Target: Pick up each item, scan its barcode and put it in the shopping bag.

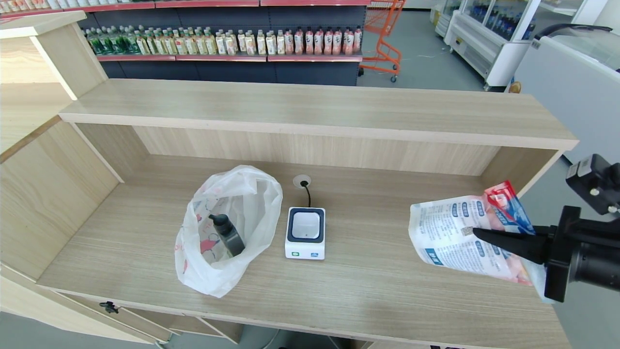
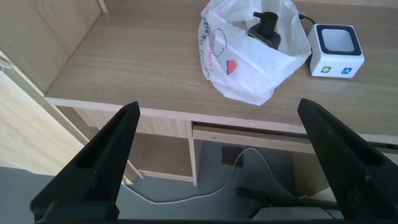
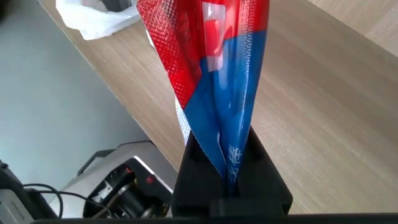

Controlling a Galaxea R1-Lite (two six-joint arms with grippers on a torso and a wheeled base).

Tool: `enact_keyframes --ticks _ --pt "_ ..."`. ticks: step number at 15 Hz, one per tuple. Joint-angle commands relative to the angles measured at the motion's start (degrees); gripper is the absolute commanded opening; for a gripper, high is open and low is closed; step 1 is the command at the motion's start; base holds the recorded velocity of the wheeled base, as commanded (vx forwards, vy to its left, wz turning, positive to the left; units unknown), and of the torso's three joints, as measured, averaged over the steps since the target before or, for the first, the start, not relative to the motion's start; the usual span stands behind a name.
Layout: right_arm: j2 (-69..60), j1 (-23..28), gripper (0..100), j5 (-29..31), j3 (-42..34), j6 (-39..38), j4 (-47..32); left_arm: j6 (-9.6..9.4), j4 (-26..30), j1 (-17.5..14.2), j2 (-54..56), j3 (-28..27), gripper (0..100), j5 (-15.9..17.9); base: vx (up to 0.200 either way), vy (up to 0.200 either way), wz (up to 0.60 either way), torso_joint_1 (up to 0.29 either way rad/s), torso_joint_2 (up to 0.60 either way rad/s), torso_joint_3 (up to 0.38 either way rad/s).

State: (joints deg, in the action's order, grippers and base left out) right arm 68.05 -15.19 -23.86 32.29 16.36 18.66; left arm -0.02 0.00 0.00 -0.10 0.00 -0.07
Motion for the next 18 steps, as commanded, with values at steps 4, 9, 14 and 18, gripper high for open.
enact_keyframes --ticks 4,9,14,18 --pt "-2.0 0.2 0 -1.9 0.0 -8.4 0.0 -0.15 0.0 0.0 0.0 0.0 100 0.0 0.0 0.2 0.0 0.004 0.0 0.002" --pt "-1.5 0.3 0 -1.8 0.1 -8.4 0.0 -0.15 0.0 0.0 0.0 0.0 100 0.0 0.0 0.2 0.0 0.001 0.0 0.002" --pt "-1.4 0.4 0 -2.0 0.1 -8.5 0.0 0.02 0.0 0.0 0.0 0.0 100 0.0 0.0 0.16 0.0 0.002 0.0 0.002" --pt "-1.2 0.6 0 -1.0 -0.7 -8.4 -0.1 -0.24 0.0 0.0 0.0 0.0 100 0.0 0.05 0.0 0.0 0.001 0.0 0.001"
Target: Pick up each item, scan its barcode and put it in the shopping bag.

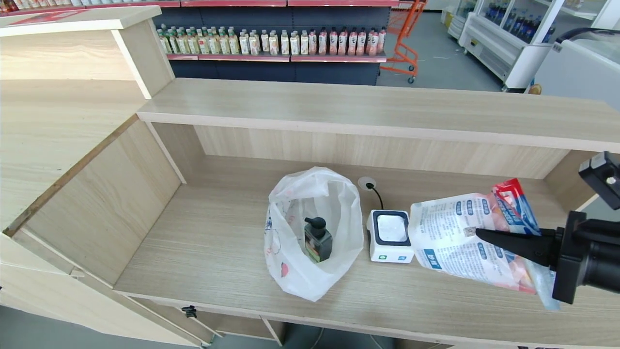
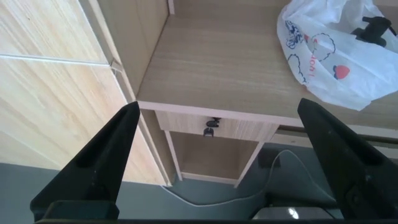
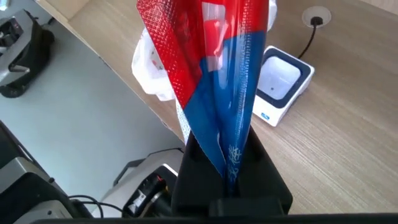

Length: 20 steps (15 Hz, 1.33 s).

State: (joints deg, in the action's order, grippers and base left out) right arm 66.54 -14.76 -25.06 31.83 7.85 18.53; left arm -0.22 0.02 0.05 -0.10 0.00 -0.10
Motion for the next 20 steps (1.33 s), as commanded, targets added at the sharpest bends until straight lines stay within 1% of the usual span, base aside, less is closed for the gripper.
enact_keyframes --ticks 1,3,5,7,10,11,13,15,16,17,18,20 --pt "0.9 1.3 0 0.3 -0.3 0.2 0.0 -0.04 0.0 0.0 0.0 0.0 100 0.0 0.2 0.0 0.0 0.002 0.0 -0.002" --pt "1.8 2.8 0 0.3 0.0 0.2 0.0 -0.04 0.0 0.0 0.0 0.0 100 0.0 0.2 0.0 0.0 0.007 0.0 0.007" --pt "4.2 5.5 0 0.3 0.3 0.4 0.2 0.04 0.0 0.0 0.0 0.0 100 0.0 0.2 0.0 0.0 -0.017 -0.01 0.012" --pt "7.6 6.8 0 0.9 0.9 1.4 0.5 0.13 0.0 0.0 0.0 0.0 100 0.0 0.0 0.0 0.0 0.0 0.0 0.0" --pt "14.8 7.1 0 1.2 3.3 5.5 1.6 0.13 0.0 0.0 0.0 0.0 100 0.0 0.0 0.0 0.0 0.0 0.0 0.0" --pt "17.5 6.7 0 1.0 3.8 6.2 3.8 0.13 0.0 0.0 0.0 0.0 100 0.0 0.0 0.0 0.0 0.0 0.0 0.0" --pt "23.3 5.1 0 -1.2 3.7 7.6 11.7 0.13 0.0 0.0 0.0 0.0 100 0.0 0.0 0.0 0.0 0.0 0.0 0.0" --pt "30.8 4.7 0 -3.7 3.8 13.9 21.7 0.13 0.0 0.0 0.0 0.0 100 0.0 0.0 0.0 0.0 0.0 0.0 0.0" --pt "33.0 5.0 0 -6.5 3.7 16.1 25.2 0.13 0.0 0.0 0.0 0.0 100 0.0 0.0 0.0 0.0 0.0 0.0 0.0" --pt "34.6 5.3 0 -9.4 3.5 18.5 27.5 0.13 0.0 0.0 0.0 0.0 100 0.0 0.0 0.0 0.0 0.0 0.0 0.0" --pt "35.9 5.4 0 -11.1 3.4 21.5 28.7 0.13 0.0 0.0 0.0 0.0 100 0.0 0.0 0.0 0.0 0.0 0.0 0.0" --pt "37.4 5.3 0 -13.5 3.1 25.5 28.8 0.22 0.0 0.0 0.0 0.0 100 0.0 0.0 0.0 0.0 0.0 0.0 0.0"
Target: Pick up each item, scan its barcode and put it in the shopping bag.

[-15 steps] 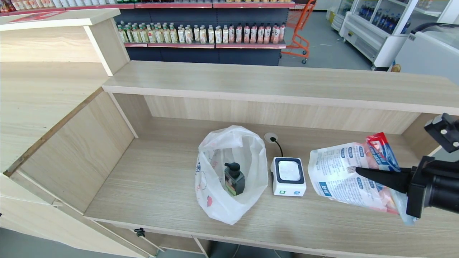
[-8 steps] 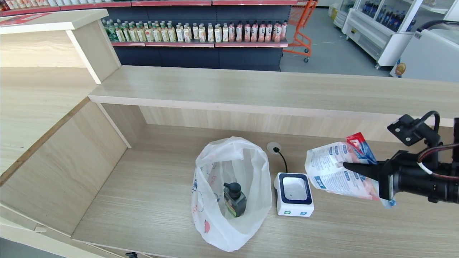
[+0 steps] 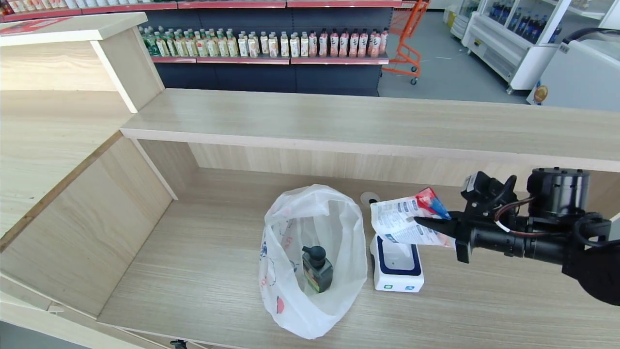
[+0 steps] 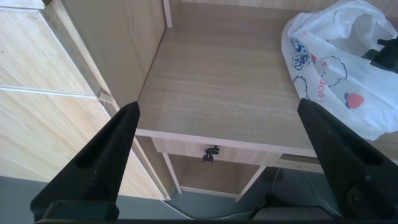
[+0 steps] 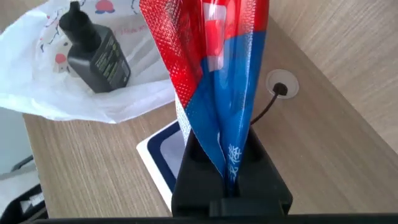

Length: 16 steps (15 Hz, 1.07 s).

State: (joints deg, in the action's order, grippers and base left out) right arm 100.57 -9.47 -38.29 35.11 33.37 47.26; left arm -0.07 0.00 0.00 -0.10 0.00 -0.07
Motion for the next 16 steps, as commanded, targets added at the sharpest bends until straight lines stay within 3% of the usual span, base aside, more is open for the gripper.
enact_keyframes --ticks 1,6,16 --pt "4.2 0.1 0 -0.9 -0.6 2.7 0.0 -0.01 0.0 0.0 0.0 0.0 100 0.0 0.0 0.0 0.0 0.0 0.0 0.0" --pt "6.8 0.5 0 -3.9 -0.3 12.1 0.1 -0.01 0.0 0.0 0.0 0.0 100 0.0 0.0 0.0 0.0 0.0 0.0 0.0" --pt "3.4 0.4 0 -3.6 -0.6 9.0 0.0 -0.01 0.0 0.0 0.0 0.0 100 0.0 0.0 0.0 0.0 0.0 0.0 0.0"
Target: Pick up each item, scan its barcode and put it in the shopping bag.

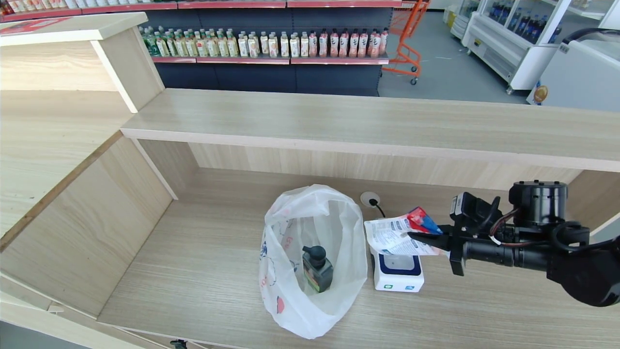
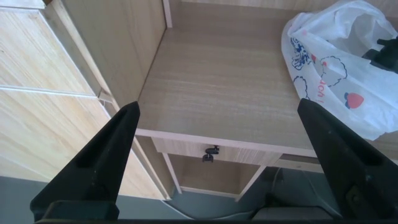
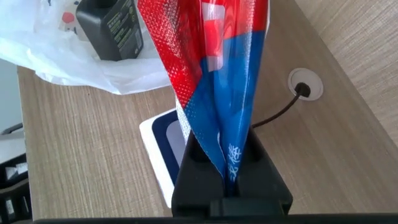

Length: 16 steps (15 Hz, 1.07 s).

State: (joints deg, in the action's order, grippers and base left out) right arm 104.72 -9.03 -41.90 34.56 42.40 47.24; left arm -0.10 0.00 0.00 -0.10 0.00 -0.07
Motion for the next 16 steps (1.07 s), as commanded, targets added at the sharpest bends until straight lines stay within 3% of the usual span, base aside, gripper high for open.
enact_keyframes --ticks 1,8,10,13,14,16 --pt "-0.9 0.1 0 0.0 -0.1 0.0 0.0 0.01 0.0 0.0 0.0 0.0 100 0.0 0.0 0.0 0.0 0.0 0.0 0.0" --pt "-2.8 0.1 0 0.2 -1.5 -1.3 -0.2 0.01 0.0 0.0 0.0 0.0 100 0.0 0.0 0.0 0.0 0.0 0.0 0.0" --pt "-8.7 0.0 0 1.6 -1.2 -13.1 0.0 0.01 0.0 0.0 0.0 0.0 100 0.0 0.0 0.0 0.0 0.0 0.0 0.0" --pt "-18.8 -1.0 0 12.6 -1.3 -44.8 -1.8 0.01 0.0 0.0 0.0 0.0 100 0.0 0.0 0.0 0.0 0.0 0.0 0.0" --pt "-21.0 -0.5 0 13.0 -0.9 -48.8 -6.6 0.01 0.0 0.0 0.0 0.0 100 0.0 0.0 0.0 0.0 0.0 0.0 0.0" --pt "-24.6 0.4 0 13.2 -0.6 -49.7 -16.9 0.01 0.0 0.0 0.0 0.0 100 0.0 0.0 0.0 0.0 0.0 0.0 0.0"
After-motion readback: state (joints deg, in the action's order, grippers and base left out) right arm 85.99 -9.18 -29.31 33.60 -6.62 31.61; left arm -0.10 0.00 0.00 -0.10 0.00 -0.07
